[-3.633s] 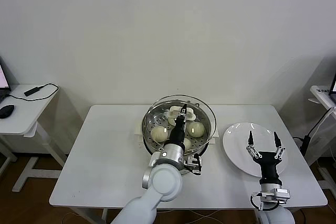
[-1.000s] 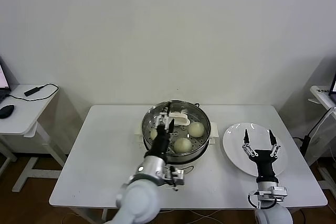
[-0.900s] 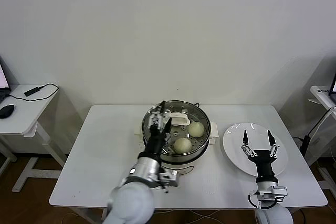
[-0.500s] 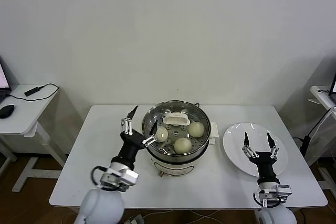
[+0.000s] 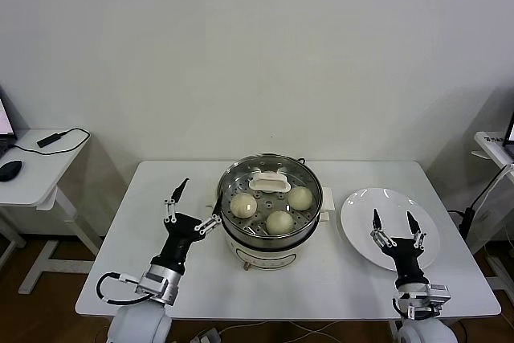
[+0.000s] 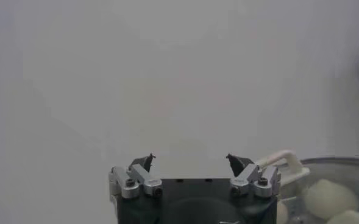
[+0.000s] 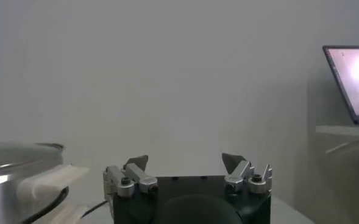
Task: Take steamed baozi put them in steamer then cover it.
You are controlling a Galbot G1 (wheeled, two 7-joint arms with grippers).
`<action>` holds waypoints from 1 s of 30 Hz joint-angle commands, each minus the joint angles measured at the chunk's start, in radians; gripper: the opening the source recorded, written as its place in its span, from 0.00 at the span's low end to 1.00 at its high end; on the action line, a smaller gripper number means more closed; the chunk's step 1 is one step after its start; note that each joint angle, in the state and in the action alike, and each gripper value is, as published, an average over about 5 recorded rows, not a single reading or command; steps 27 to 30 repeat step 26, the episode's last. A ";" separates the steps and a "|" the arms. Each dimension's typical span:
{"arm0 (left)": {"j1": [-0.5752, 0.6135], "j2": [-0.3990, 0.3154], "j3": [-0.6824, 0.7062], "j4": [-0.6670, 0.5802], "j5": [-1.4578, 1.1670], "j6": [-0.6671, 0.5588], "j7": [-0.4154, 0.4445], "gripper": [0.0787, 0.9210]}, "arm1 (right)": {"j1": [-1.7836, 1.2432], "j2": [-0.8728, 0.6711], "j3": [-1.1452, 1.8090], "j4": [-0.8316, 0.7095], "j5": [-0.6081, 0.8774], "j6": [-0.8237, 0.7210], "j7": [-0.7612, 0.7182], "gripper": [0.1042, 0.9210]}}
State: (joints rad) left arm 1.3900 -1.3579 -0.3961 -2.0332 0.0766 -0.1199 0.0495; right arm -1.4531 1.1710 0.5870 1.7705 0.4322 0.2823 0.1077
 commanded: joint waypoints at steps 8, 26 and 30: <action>0.043 0.002 -0.052 0.061 -0.109 -0.105 -0.007 0.88 | -0.007 0.003 0.006 0.001 0.021 -0.035 -0.007 0.88; 0.022 0.018 -0.058 0.099 -0.072 -0.100 -0.008 0.88 | -0.012 -0.005 0.014 -0.004 0.022 -0.026 -0.023 0.88; 0.022 0.018 -0.058 0.099 -0.072 -0.100 -0.008 0.88 | -0.012 -0.005 0.014 -0.004 0.022 -0.026 -0.023 0.88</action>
